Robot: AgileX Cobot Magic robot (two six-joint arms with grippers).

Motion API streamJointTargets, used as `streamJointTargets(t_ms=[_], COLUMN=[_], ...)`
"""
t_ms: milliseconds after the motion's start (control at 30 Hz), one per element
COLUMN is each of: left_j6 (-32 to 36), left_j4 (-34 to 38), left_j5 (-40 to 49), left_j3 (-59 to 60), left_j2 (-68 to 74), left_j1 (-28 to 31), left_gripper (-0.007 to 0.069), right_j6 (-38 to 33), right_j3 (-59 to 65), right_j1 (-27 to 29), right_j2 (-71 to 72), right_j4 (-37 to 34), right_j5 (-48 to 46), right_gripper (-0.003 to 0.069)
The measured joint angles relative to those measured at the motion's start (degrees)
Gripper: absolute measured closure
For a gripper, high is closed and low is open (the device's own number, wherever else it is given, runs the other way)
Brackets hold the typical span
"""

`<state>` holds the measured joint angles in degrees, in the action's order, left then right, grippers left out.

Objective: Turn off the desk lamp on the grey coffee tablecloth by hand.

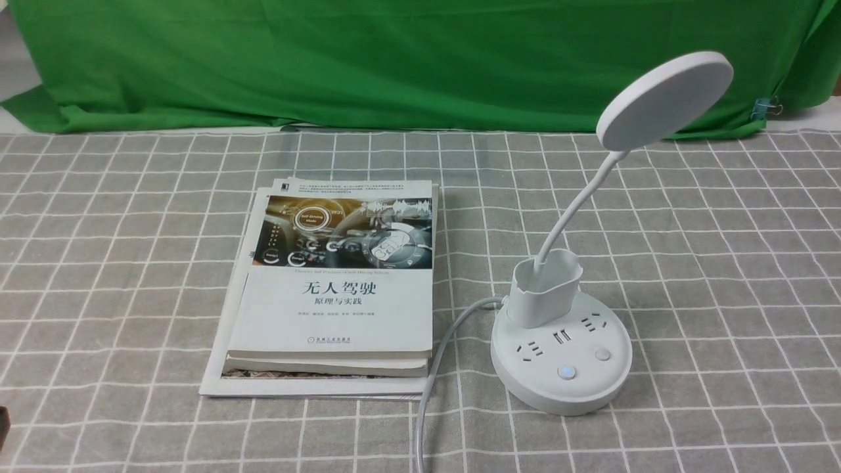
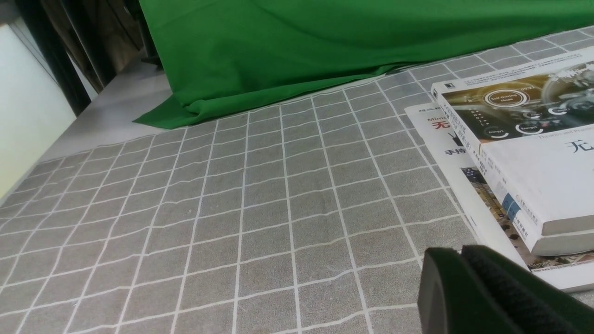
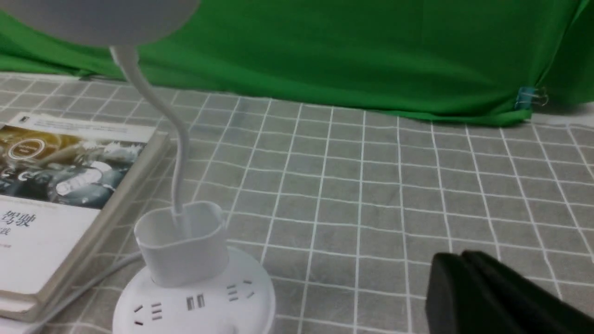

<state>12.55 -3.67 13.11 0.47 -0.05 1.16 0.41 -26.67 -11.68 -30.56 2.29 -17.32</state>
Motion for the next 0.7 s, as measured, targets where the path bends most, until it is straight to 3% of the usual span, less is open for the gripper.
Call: streamJointTargets(t_ms=[200,700], left_j6=[0.0,0.0], left_j4=[0.0,0.0], left_j5=[0.0,0.0], left_j3=[0.0,0.0], left_j2=[0.0,0.0], left_j1=[0.0,0.0], left_gripper=[0.0606,0.0606], right_j6=[-2.6,0.0], right_j3=[15.0,17.4], right_j1=[0.0,0.0], right_j2=[13.1,17.6], right_j4=[0.1,0.0], right_j5=[9.5,12.2], right_gripper=[0.0623,0.0619])
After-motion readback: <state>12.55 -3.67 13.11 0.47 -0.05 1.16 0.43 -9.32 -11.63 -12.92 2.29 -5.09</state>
